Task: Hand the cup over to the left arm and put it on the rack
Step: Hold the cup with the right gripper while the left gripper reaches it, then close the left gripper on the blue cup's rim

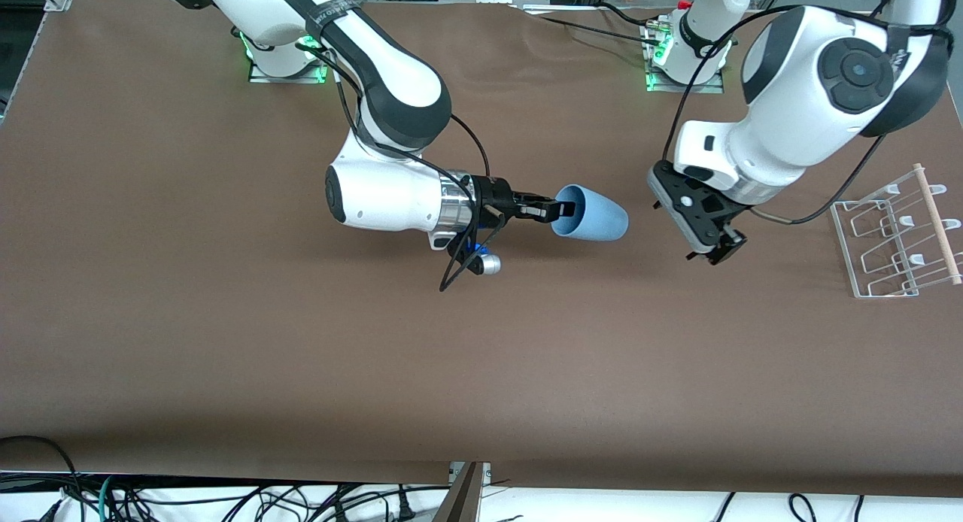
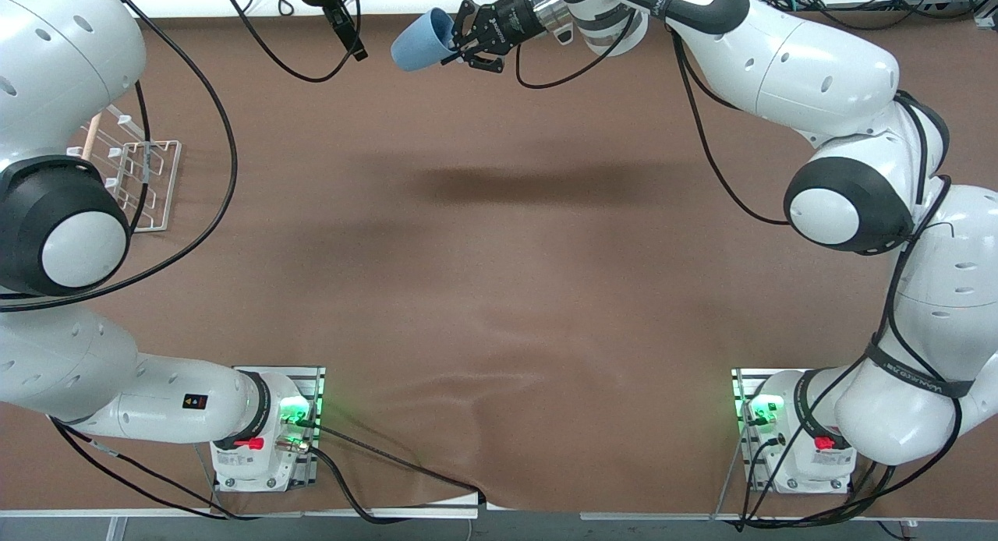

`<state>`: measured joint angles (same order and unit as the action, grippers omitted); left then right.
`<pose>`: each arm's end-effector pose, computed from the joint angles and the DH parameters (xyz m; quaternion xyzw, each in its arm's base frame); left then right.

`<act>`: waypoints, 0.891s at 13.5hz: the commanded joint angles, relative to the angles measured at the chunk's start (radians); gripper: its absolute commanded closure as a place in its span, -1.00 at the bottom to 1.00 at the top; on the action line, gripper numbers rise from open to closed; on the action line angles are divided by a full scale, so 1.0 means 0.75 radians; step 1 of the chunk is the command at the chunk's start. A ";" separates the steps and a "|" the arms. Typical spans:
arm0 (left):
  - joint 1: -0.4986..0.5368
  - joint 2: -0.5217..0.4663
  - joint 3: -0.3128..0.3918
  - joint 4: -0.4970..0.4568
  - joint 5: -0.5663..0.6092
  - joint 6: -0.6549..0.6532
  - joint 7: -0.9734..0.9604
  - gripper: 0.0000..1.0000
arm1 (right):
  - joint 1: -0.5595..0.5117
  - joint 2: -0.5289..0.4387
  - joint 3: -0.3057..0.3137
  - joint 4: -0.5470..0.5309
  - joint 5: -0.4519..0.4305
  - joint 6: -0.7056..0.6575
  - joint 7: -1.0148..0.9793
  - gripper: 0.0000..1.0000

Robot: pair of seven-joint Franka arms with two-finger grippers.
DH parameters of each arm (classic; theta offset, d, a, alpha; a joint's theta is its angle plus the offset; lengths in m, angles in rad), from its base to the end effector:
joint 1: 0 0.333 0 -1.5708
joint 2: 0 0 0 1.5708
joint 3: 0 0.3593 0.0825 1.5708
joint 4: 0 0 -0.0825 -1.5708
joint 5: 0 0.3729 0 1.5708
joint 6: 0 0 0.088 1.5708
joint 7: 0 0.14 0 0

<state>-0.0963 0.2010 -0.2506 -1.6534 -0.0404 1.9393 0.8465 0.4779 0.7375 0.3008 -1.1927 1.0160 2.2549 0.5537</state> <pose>0.5972 -0.2073 0.5153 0.8311 -0.5525 0.0548 0.0312 0.6056 0.5470 0.4340 -0.8303 0.1899 0.1967 0.4857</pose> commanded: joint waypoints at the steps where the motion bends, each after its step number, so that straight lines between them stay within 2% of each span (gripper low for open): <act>1: -0.053 0.020 0.009 0.030 -0.020 0.012 0.143 -1.00 | 0.005 0.021 0.010 0.044 0.024 -0.006 0.000 1.00; 5: -0.141 0.022 -0.013 0.030 -0.022 0.002 0.170 -1.00 | 0.005 0.021 0.010 0.058 0.024 -0.006 -0.002 1.00; 12: -0.164 0.080 -0.030 0.059 -0.012 0.020 0.150 -1.00 | 0.003 0.019 0.028 0.083 0.024 -0.006 0.000 1.00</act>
<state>-0.2050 0.2185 -0.2753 -1.6463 -0.0398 1.9516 0.9393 0.4788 0.7377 0.3081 -1.1739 1.0160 2.2524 0.5534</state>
